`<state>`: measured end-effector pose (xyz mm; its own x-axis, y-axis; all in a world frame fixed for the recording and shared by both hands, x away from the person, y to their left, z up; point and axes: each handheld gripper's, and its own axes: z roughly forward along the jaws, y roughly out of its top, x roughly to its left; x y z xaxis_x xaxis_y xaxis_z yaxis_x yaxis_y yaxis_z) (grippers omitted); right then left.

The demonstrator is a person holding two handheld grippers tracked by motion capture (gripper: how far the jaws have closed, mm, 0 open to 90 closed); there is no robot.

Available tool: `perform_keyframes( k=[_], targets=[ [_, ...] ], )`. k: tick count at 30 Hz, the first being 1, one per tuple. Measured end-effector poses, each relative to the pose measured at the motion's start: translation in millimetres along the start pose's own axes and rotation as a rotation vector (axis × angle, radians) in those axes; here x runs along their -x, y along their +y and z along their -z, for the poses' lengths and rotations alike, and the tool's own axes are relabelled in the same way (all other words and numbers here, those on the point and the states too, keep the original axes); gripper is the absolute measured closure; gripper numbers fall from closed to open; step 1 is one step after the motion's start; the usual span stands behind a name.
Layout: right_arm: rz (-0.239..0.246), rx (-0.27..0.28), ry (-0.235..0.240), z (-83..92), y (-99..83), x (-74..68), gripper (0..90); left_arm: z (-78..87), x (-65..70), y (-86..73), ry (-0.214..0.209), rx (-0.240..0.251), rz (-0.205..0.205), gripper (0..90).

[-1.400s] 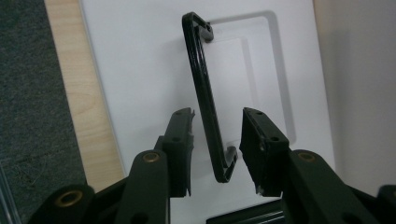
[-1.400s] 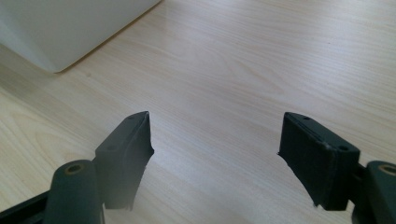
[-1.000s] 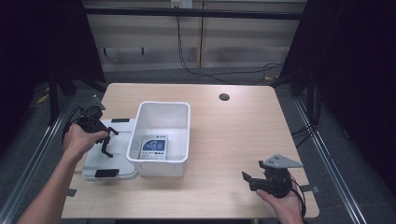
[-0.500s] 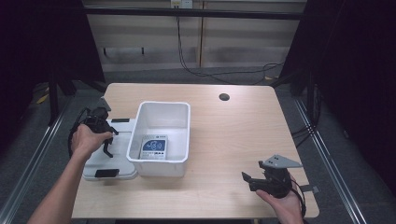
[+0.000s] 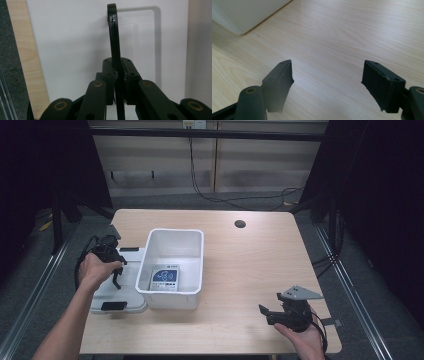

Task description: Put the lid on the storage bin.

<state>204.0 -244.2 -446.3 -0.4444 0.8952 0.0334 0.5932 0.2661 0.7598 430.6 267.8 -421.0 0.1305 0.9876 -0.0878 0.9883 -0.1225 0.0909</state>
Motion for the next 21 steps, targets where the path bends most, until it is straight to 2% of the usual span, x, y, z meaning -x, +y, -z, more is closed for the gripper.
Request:
perform_keyframes(
  k=[4, 10, 15, 21],
  targets=[
    [-0.003, 0.000, 0.001, -0.1, 0.0, 0.3, 24.0, 0.7, -1.8, -0.4, 0.009, 0.001, 0.013, 84.6],
    [-0.004, -0.002, 0.000, -0.3, -0.1, 0.1, 24.0, 6.7, -5.8, -2.0, 0.001, 0.007, 0.017, 84.7],
    [-0.005, -0.005, -0.001, -0.6, 0.0, 0.1, 24.0, 17.4, -8.2, -4.1, 0.005, 0.016, -0.008, 84.7],
    [-0.004, -0.005, 0.000, -0.6, 0.0, 0.1, 24.0, 24.2, -9.9, -6.5, 0.005, 0.031, -0.011, 84.8]
  ],
)
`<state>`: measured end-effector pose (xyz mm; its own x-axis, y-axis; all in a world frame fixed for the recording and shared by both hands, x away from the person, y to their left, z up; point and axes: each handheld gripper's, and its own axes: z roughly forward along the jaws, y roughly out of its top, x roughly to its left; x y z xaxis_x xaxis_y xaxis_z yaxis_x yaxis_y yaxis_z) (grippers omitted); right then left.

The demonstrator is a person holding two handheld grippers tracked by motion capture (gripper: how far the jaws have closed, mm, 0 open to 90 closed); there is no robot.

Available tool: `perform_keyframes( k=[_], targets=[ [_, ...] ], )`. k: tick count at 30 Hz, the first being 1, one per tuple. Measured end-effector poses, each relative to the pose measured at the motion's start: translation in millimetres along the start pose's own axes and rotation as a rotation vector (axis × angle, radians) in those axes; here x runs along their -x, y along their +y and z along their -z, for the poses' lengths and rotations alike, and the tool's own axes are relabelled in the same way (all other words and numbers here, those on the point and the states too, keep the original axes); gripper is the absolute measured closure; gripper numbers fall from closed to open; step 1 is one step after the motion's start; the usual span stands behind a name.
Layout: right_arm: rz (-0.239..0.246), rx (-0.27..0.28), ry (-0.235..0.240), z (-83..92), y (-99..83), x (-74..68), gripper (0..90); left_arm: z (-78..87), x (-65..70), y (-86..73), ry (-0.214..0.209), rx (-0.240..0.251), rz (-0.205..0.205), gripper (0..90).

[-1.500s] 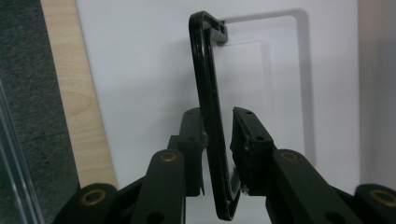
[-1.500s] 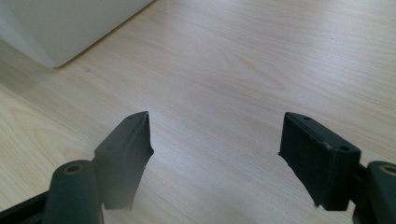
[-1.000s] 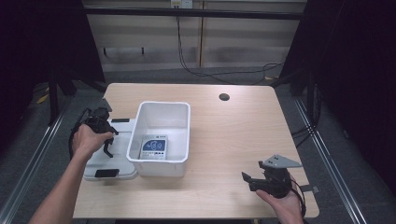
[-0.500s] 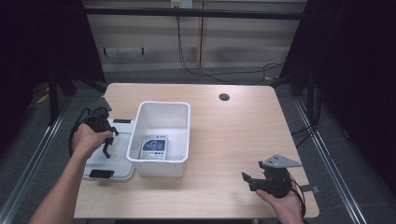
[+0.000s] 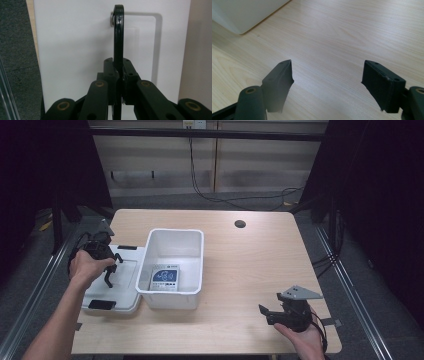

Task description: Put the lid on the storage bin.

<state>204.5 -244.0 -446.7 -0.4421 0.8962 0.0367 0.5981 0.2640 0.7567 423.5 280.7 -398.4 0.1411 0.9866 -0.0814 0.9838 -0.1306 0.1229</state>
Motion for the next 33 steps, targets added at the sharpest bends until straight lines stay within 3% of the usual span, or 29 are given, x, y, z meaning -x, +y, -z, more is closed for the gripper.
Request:
perform_keyframes(
  k=[13, 20, 33],
  targets=[
    [-0.008, -0.004, 0.000, -0.1, 0.0, -0.4, 23.8, 21.5, -14.6, -5.7, -0.004, 0.024, 0.021, 84.7],
    [-0.008, -0.007, 0.001, -0.2, 0.0, -0.2, 23.8, 29.2, -20.6, -9.1, -0.010, 0.024, 0.000, 84.8],
    [-0.009, -0.008, 0.000, -0.5, -0.1, 0.0, 23.7, 51.6, -25.4, -10.4, -0.014, 0.043, 0.004, 84.7]
  ],
)
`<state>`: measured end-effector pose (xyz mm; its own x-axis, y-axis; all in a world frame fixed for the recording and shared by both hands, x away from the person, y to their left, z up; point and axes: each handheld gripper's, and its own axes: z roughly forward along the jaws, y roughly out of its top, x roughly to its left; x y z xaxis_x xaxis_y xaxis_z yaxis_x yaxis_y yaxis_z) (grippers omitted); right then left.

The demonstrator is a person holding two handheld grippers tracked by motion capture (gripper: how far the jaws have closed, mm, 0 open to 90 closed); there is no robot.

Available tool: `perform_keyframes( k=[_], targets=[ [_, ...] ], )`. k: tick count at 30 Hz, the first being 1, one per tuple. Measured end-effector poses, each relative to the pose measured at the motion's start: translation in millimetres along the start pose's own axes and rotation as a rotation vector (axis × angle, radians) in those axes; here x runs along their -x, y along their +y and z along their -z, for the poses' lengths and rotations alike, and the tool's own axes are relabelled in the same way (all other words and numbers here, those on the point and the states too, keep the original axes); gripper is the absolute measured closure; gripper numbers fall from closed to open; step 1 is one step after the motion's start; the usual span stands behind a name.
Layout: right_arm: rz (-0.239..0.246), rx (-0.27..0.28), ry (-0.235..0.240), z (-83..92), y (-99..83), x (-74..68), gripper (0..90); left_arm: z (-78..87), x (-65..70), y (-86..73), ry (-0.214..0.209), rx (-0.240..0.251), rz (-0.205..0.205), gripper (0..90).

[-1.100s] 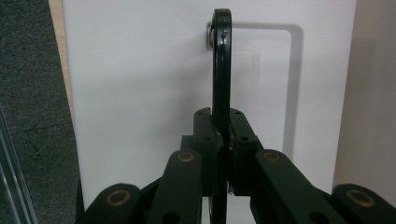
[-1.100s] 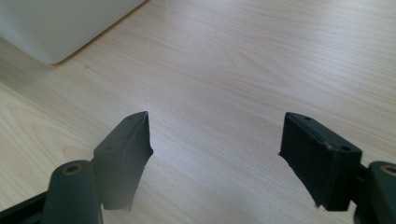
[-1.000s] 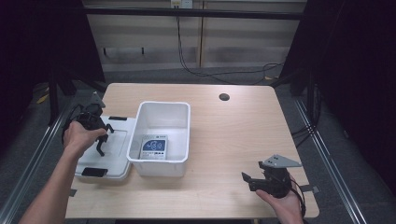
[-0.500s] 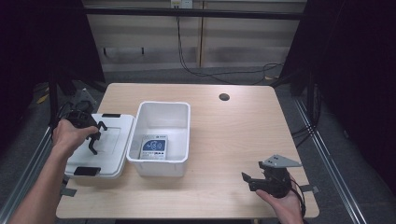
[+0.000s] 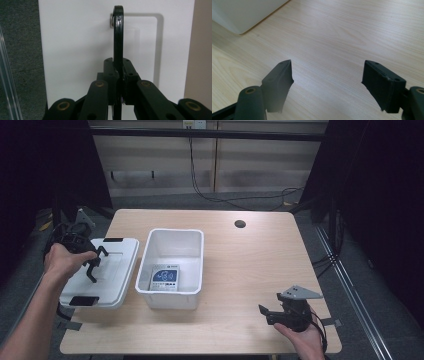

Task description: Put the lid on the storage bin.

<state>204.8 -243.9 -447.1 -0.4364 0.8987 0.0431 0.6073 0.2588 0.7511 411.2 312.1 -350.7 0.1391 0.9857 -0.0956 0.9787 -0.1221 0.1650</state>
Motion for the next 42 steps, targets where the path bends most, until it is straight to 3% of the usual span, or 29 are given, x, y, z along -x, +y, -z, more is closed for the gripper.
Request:
perform_keyframes(
  k=[9, 19, 29, 42],
  targets=[
    [0.002, 0.002, 0.003, 0.0, -0.1, 0.2, 23.7, 11.9, 5.3, 2.1, 0.002, 0.010, -0.020, 84.7],
    [0.000, 0.000, 0.001, 0.0, 0.0, 0.1, 23.6, 28.7, 0.7, 1.3, -0.009, 0.026, -0.009, 84.7],
    [0.001, 0.003, 0.004, -0.2, -0.1, 0.4, 23.6, 40.0, 0.7, 1.1, -0.014, 0.043, -0.027, 84.8],
    [-0.003, 0.006, 0.003, -0.2, -0.1, 0.7, 23.6, 54.3, 10.3, 4.3, -0.008, 0.050, -0.035, 84.7]
  ],
)
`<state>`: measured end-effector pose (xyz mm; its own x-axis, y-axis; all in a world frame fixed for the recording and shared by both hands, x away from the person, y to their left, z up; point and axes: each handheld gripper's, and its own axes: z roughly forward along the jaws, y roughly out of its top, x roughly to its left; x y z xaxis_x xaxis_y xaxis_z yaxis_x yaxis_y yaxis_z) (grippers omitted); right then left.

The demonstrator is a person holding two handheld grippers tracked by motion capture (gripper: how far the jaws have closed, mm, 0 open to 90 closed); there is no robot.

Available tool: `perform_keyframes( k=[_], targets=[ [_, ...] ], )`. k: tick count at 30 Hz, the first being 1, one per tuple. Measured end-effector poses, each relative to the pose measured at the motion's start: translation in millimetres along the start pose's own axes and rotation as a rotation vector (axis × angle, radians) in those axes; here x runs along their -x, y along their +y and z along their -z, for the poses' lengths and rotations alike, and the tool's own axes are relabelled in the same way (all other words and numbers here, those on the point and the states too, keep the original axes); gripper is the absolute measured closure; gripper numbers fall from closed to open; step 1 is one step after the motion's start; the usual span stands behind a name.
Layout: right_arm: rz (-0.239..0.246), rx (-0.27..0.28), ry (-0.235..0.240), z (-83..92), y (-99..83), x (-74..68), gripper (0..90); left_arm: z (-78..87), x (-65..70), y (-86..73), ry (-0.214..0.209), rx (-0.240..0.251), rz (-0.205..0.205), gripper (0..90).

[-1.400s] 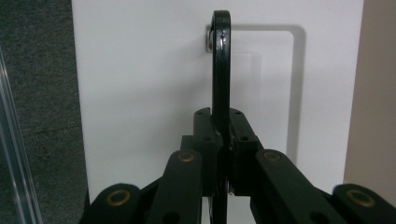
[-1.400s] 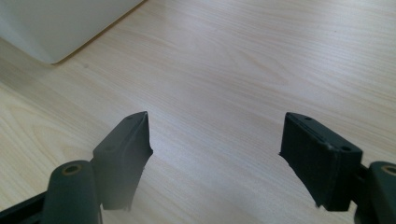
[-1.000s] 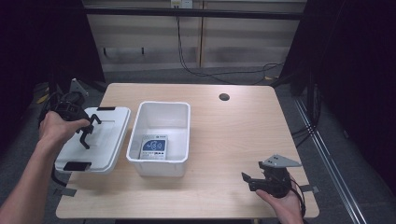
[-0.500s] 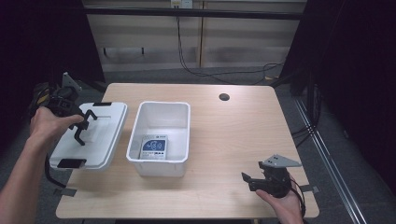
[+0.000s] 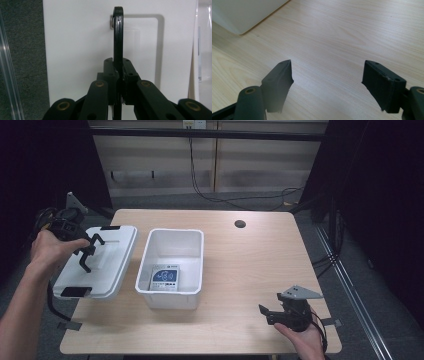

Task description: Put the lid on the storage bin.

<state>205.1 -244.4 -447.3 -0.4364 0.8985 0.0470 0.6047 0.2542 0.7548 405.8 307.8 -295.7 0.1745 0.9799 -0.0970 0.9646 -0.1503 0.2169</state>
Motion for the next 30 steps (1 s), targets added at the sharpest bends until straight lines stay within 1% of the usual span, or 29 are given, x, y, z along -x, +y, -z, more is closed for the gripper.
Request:
perform_keyframes(
  k=[1, 2, 4, 6, 7, 10, 11, 14, 18, 19, 20, 22, 23, 24, 25, 26, 27, 28, 29, 30],
  targets=[
    [0.001, -0.001, 0.000, -0.1, 0.0, 0.0, 23.6, 2.4, 2.8, 0.8, -0.003, 0.006, -0.011, 84.7],
    [0.001, -0.001, 0.000, -0.1, 0.0, 0.0, 23.6, 2.4, 2.8, 0.8, -0.003, 0.006, -0.011, 84.7],
    [-0.002, -0.001, 0.000, 0.1, 0.0, -0.2, 23.6, 6.2, 7.9, 2.6, 0.000, -0.004, -0.029, 84.7],
    [0.000, 0.000, -0.001, 0.0, 0.0, 0.0, 23.5, 6.9, 10.0, 3.1, -0.001, 0.000, -0.026, 84.7],
    [-0.002, 0.000, 0.000, 0.2, 0.0, -0.3, 23.5, 8.6, 12.9, 4.4, -0.005, -0.004, -0.037, 84.8],
    [0.000, 0.001, 0.000, 0.1, -0.1, -0.1, 23.5, 9.7, 16.1, 5.4, -0.005, -0.004, -0.041, 84.8],
    [0.000, 0.001, 0.000, 0.1, -0.1, -0.1, 23.4, 10.5, 19.3, 6.3, -0.007, -0.013, -0.042, 84.8],
    [0.000, 0.000, -0.001, 0.1, -0.1, -0.2, 23.4, 11.4, 22.0, 7.2, -0.010, -0.017, -0.045, 84.8],
    [0.000, 0.001, -0.001, 0.3, -0.1, -0.3, 23.4, 15.4, 30.1, 8.9, 0.001, -0.017, -0.062, 84.8],
    [-0.002, -0.001, -0.001, 0.1, 0.0, -0.3, 23.4, 17.3, 34.5, 10.2, -0.003, -0.019, -0.066, 84.7],
    [-0.002, -0.001, -0.001, 0.1, 0.0, -0.3, 23.4, 17.3, 34.5, 10.2, -0.003, -0.019, -0.066, 84.7],
    [0.003, -0.003, -0.001, 0.3, 0.0, -0.5, 23.4, 19.1, 39.2, 12.0, -0.004, -0.025, -0.074, 84.7],
    [0.000, -0.001, -0.001, 0.3, 0.0, -0.6, 23.3, 19.8, 44.6, 13.6, -0.007, -0.026, -0.078, 84.7],
    [0.000, -0.001, -0.001, 0.3, 0.0, -0.6, 23.3, 19.8, 44.6, 13.6, -0.007, -0.026, -0.078, 84.7],
    [0.001, 0.001, -0.001, 0.2, -0.1, -0.4, 23.3, 19.8, 47.7, 14.7, -0.012, -0.032, -0.081, 84.7],
    [0.000, 0.000, 0.000, 0.2, -0.1, -0.1, 23.3, 20.4, 52.4, 15.9, -0.008, -0.035, -0.084, 84.8],
    [0.000, 0.000, 0.000, 0.2, -0.1, -0.1, 23.3, 20.4, 52.4, 15.9, -0.008, -0.035, -0.084, 84.7],
    [0.001, 0.000, 0.000, 0.2, -0.1, -0.2, 23.3, 21.6, 55.2, 16.9, -0.002, -0.023, -0.081, 84.7],
    [0.003, 0.001, 0.000, 0.3, -0.2, -0.4, 23.3, 21.8, 60.0, 18.0, 0.012, -0.035, -0.091, 84.7],
    [0.003, 0.001, 0.000, 0.3, -0.2, -0.4, 23.3, 21.8, 60.0, 18.0, 0.012, -0.035, -0.091, 84.7]
  ],
)
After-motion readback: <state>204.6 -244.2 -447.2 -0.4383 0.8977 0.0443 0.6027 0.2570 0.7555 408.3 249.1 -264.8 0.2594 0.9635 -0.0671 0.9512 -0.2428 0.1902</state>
